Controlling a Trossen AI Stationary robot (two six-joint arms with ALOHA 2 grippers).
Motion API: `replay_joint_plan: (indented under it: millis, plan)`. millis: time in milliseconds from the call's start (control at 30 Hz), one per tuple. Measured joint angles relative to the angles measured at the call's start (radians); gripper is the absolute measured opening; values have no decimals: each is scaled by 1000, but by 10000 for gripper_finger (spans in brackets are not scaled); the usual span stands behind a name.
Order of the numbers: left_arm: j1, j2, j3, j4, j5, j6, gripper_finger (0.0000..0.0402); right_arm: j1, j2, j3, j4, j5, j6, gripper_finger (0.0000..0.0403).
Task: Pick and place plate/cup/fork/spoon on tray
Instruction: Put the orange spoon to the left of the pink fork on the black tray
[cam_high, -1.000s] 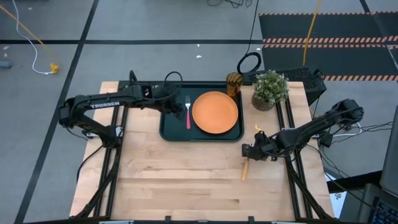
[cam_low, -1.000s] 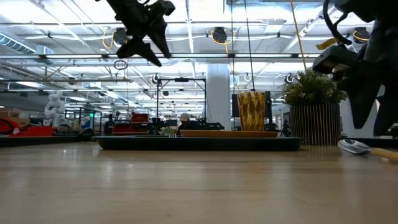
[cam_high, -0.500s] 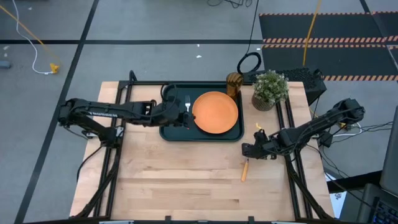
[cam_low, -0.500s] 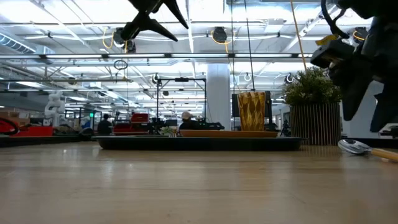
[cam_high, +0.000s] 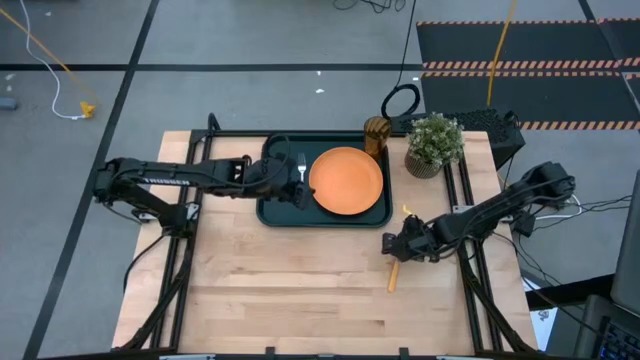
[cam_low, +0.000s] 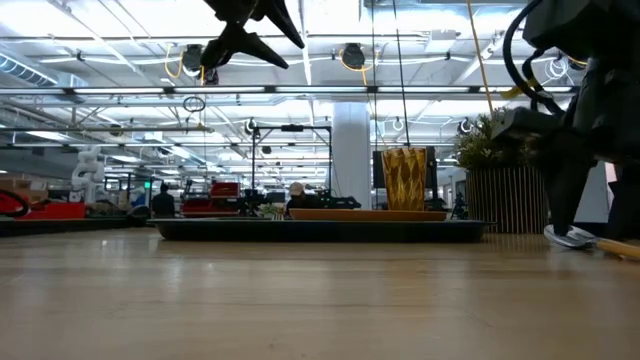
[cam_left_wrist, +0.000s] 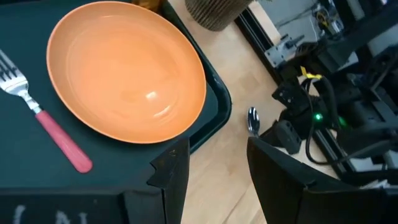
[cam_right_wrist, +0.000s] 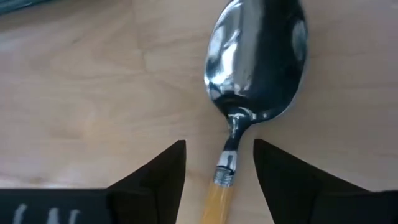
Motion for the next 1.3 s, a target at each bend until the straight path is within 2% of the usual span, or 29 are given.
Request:
replay_joint_plan:
  millis: [300, 733, 967, 1300]
  plan:
    - [0, 0, 0, 0, 45, 93, 163, 0, 32, 2, 1, -1, 31, 148]
    - [0, 0, 0, -2, 46, 177, 163, 0, 33, 0, -23, -24, 52, 9]
    - [-2, 0, 0, -3, 46, 152, 163, 0, -7, -5, -7, -18, 10, 14]
    - [-40, 0, 0, 9, 36, 91, 163, -3, -171, -2, 37, 89, -70, 9]
